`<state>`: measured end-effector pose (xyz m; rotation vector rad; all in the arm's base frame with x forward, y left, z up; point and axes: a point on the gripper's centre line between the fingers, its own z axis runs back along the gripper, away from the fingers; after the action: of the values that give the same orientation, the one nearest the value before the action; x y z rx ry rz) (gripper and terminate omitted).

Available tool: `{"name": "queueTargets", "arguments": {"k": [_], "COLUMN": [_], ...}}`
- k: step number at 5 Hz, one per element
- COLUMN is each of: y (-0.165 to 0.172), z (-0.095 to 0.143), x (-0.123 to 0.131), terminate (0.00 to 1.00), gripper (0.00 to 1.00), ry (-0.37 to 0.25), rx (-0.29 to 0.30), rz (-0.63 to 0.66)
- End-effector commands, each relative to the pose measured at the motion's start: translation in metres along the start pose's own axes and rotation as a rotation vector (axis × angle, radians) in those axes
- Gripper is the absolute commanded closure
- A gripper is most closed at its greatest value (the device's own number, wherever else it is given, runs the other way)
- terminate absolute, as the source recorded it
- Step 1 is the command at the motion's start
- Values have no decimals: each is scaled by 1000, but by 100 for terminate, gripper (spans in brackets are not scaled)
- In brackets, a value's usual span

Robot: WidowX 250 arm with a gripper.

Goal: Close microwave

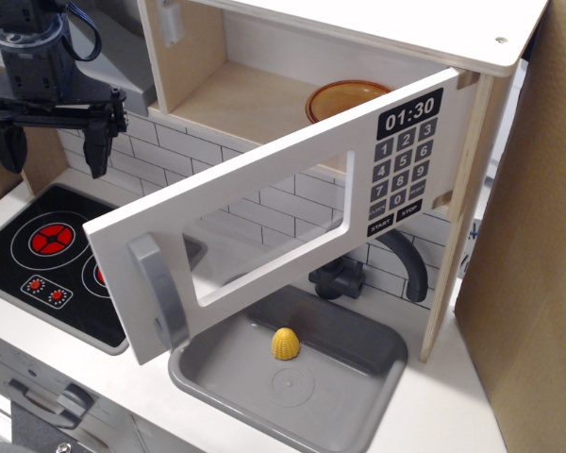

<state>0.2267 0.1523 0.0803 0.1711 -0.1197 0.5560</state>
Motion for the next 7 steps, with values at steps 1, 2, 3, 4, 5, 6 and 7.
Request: {"name": "queueTargets", "arguments": {"k": [1,2,3,4,5,6,7], "y": [0,-28,-59,-77,-86,-93,-98], "z": [0,21,50,78,102,116,110], "x": [0,-11,-22,-32,-37,-45,-55], "terminate": [0,0,0,0,0,0,0], "gripper": [0,0,0,0,0,0,0], "ry": [0,-16,10,13,0,-17,16], "rx": [0,-82,-163,-228,-281,-302,-262], "rz": [0,-62,-140,-253,-344,-420,-557]}}
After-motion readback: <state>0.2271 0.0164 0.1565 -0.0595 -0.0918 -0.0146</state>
